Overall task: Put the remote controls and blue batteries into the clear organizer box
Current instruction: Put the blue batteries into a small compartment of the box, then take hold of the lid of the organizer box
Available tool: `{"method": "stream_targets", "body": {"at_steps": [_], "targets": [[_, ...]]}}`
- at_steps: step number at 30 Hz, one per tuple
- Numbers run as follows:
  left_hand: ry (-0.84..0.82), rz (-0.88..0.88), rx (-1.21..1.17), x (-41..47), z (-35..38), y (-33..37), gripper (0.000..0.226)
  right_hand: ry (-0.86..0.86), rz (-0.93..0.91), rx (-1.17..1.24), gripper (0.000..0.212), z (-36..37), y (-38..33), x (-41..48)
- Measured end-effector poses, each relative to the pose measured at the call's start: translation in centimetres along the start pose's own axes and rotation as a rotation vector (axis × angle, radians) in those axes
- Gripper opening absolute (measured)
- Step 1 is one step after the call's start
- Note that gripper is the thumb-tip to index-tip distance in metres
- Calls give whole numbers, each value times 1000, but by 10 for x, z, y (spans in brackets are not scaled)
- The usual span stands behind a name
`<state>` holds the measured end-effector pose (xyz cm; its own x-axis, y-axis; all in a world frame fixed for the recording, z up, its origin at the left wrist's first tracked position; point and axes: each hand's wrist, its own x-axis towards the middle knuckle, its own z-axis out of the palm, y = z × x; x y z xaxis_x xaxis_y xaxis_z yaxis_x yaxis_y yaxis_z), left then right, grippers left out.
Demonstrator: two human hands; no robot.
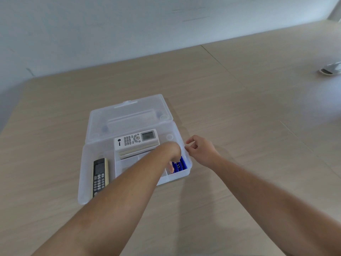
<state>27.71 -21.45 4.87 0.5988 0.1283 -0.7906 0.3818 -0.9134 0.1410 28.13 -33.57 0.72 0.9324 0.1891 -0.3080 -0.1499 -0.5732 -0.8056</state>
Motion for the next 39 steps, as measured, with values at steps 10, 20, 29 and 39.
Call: {"method": "stream_targets", "body": {"at_steps": [10,20,29,39], "targets": [[638,-21,-460,-11,-144,-114,22,100,-100,15,6,-10,-66,60],[664,-336,-980,50,-89,-235,70,98,140,162,21,35,-75,132],[808,-279,-1192,76,-77,-236,61,234,205,34,35,62,-68,142],[703,114,-1606,28,-96,-241,58,178,159,659,66,31,-98,116]]}}
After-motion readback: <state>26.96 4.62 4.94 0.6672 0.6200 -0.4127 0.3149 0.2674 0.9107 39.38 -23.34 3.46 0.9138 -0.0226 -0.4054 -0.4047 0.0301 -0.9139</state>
